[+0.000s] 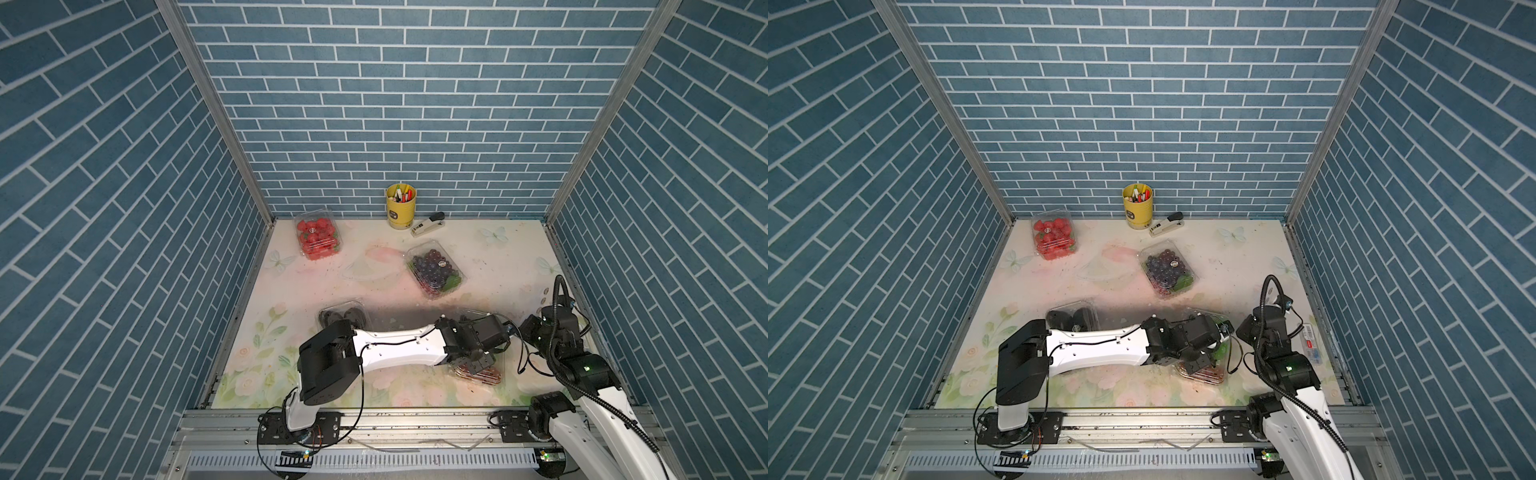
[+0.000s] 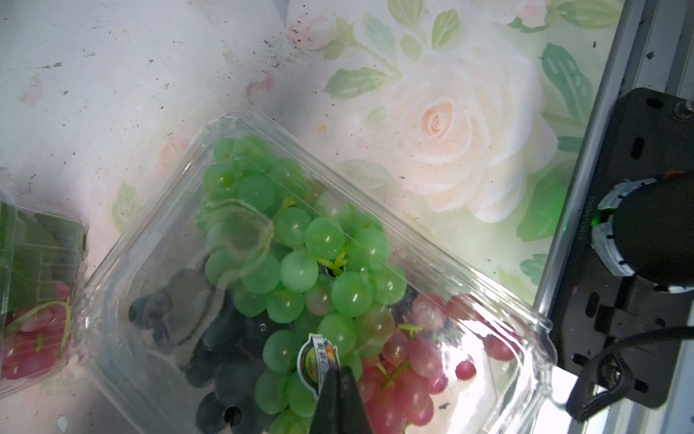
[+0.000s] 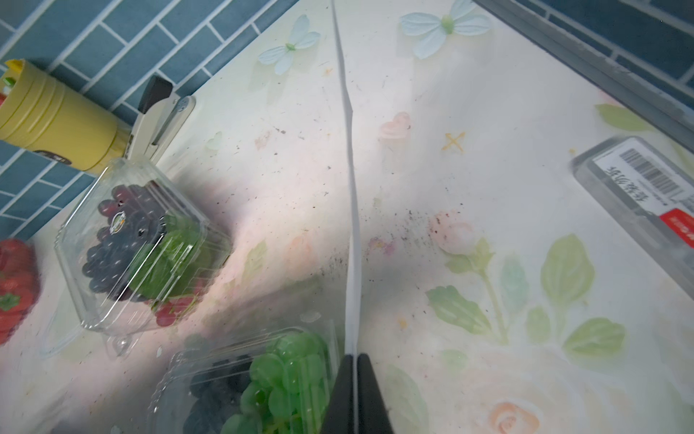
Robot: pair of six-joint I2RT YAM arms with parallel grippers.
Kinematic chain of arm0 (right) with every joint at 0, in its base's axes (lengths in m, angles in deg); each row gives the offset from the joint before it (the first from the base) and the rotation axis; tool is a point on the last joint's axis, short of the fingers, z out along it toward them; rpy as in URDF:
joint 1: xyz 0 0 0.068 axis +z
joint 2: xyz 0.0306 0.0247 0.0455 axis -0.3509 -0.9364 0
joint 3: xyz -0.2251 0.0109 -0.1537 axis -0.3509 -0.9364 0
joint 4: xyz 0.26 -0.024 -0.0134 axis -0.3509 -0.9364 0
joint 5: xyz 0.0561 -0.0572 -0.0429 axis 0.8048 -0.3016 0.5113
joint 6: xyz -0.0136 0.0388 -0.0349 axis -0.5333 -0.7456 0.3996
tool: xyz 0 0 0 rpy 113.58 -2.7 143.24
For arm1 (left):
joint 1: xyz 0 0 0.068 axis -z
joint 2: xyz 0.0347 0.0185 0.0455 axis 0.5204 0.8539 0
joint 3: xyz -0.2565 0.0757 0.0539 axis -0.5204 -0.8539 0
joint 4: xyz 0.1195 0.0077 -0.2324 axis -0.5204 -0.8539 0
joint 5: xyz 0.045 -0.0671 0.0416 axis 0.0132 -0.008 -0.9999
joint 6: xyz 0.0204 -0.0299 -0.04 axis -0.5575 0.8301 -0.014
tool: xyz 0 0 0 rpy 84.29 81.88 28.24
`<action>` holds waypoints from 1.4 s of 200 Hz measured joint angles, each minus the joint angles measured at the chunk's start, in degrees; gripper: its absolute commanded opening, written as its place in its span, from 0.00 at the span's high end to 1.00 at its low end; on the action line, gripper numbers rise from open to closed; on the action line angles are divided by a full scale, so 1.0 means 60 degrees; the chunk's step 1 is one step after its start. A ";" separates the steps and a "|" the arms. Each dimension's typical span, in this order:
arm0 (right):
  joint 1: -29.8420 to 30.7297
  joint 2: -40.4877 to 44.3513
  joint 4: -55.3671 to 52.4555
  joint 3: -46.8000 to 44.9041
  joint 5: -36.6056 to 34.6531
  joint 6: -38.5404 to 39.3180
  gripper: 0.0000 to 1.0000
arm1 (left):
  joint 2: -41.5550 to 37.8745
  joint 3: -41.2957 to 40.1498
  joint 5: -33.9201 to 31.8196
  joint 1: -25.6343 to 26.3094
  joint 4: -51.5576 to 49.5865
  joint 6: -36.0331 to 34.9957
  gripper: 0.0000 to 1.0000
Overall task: Label fruit boxes
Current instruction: Stick the label on the fruit box.
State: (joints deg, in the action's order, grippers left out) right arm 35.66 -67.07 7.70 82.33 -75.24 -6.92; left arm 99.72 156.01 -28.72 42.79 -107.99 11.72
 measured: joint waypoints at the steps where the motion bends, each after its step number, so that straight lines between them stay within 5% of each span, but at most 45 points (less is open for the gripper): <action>1: -0.0004 0.0000 -0.0007 0.0000 -0.0011 0.0000 1.00 | 0.0000 0.0000 0.0011 -0.0004 0.0000 0.0000 1.00; 80: -0.0055 0.0776 -0.0153 0.0004 -0.0550 -0.0251 1.00 | 0.0142 0.0208 0.0594 -0.0208 -0.0022 0.0178 0.75; 201: -0.0076 0.0765 -0.0149 0.0004 -0.0517 -0.0251 1.00 | 0.0302 0.0561 0.2295 -0.0729 -0.0346 0.0444 0.64; 272: -0.0106 0.0769 -0.0149 0.0004 -0.0514 -0.0248 1.00 | 0.0270 0.0463 0.3206 -0.0922 -0.0029 0.0772 0.73; 280: -0.0113 0.0772 -0.0149 0.0004 -0.0514 -0.0248 1.00 | 0.0197 0.0361 0.3257 -0.0984 0.0051 0.0838 0.81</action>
State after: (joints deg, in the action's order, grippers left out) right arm 34.98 -62.44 6.80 82.35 -78.32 -8.40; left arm 100.90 158.18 -9.18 36.89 -107.68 16.75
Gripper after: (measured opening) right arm 0.041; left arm 0.269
